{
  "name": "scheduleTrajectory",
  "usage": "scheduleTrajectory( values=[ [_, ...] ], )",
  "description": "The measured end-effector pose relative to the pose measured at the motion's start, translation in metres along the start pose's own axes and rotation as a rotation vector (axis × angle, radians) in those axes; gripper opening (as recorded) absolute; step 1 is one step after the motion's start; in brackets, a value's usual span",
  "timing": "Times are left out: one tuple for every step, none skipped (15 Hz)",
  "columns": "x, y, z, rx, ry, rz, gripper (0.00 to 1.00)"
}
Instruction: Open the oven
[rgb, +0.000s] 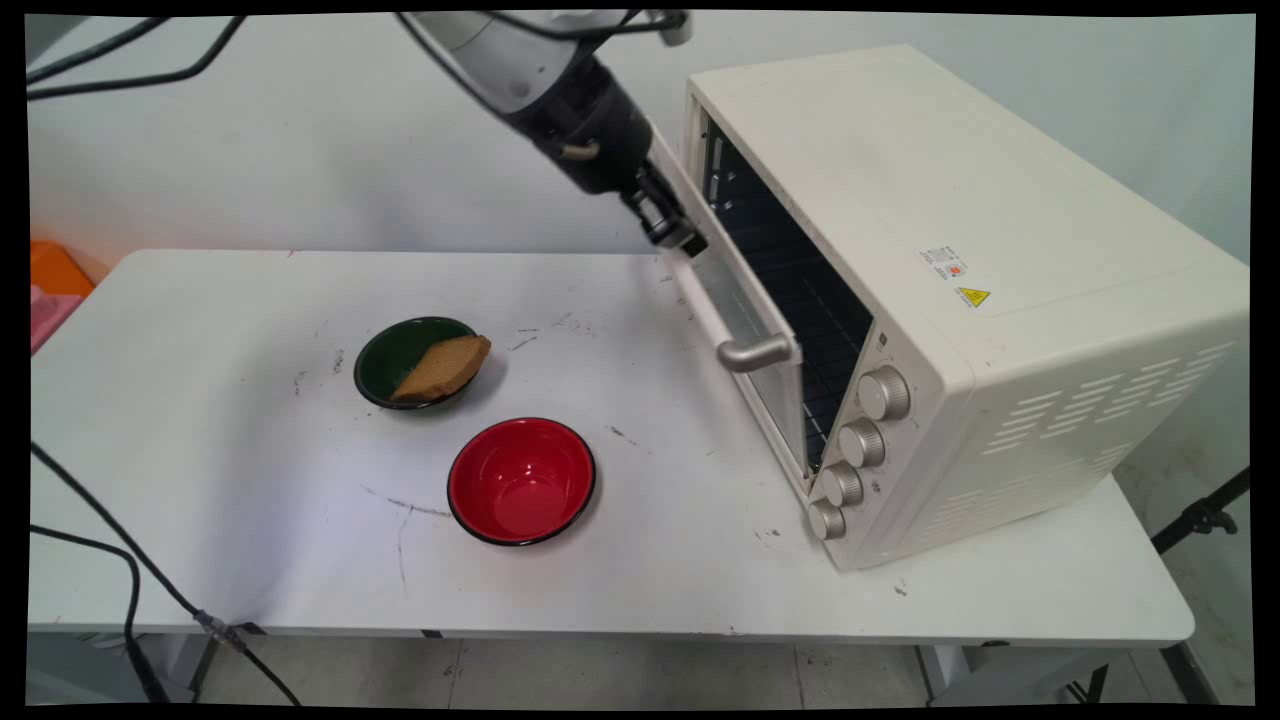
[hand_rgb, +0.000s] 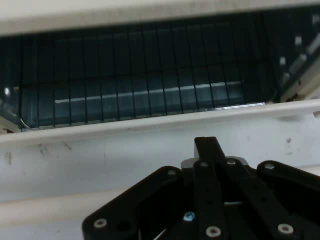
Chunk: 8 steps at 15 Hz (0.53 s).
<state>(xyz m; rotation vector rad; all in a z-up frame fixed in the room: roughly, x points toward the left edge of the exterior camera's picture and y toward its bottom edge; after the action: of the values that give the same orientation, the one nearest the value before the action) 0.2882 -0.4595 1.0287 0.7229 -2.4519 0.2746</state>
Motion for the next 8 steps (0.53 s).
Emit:
scheduleTrajectory(
  values=[
    [-0.007,0.001,-0.001,-0.001,0.002,0.002,0.00],
    [-0.016,0.002,-0.001,-0.002,0.005,0.002,0.00],
    [-0.024,0.002,-0.001,-0.002,0.008,0.002,0.00],
    [-0.029,0.002,-0.001,-0.003,0.010,0.002,0.00],
    [-0.035,0.002,-0.001,-0.002,0.013,0.002,0.00],
    [-0.042,0.002,0.000,-0.002,0.016,0.001,0.00],
    [-0.049,0.001,0.001,-0.001,0.023,0.000,0.00],
    [-0.059,0.001,0.003,-0.001,0.033,-0.001,0.00]
  ],
)
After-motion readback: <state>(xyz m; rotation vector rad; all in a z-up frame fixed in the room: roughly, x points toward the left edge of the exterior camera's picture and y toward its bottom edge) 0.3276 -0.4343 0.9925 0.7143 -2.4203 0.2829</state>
